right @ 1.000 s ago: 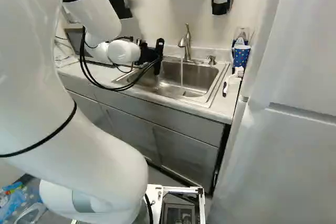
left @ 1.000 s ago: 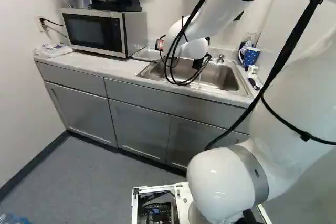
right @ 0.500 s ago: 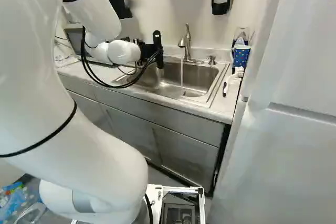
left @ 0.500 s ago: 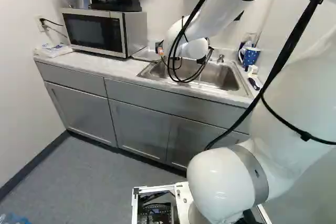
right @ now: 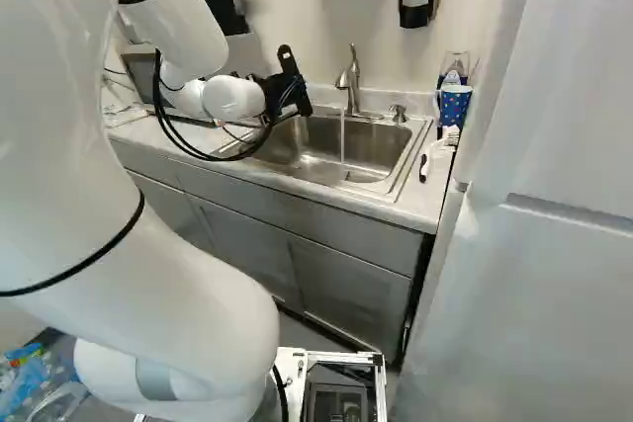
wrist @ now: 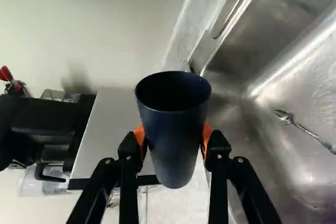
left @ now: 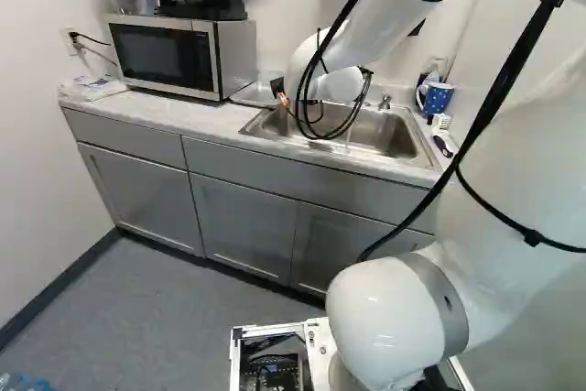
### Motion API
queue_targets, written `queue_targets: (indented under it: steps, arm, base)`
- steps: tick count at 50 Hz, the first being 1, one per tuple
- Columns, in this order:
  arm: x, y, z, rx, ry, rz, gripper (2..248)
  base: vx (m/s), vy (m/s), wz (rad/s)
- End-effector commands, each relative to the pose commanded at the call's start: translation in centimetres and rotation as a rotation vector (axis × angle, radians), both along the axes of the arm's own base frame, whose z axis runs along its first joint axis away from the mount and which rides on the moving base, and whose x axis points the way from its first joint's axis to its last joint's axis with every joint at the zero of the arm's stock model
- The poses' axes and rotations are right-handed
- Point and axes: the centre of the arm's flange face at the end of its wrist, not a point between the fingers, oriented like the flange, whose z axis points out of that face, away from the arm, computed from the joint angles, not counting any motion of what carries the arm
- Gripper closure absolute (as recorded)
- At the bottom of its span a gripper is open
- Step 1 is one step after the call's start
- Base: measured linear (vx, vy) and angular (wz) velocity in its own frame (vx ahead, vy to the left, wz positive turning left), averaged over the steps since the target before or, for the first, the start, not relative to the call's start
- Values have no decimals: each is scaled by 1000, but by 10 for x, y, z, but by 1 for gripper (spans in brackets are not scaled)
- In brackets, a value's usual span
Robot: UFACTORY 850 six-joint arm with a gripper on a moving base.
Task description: Rinse the cup and place it in the tray
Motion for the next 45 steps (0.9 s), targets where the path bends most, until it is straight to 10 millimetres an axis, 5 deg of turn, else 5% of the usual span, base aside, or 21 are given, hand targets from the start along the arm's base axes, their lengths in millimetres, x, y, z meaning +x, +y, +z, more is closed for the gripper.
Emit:
queue_targets:
  steps: [45]
  arm:
    - [0, 0, 0, -452, -45, 124, 129]
  base:
    - [0, 0, 0]
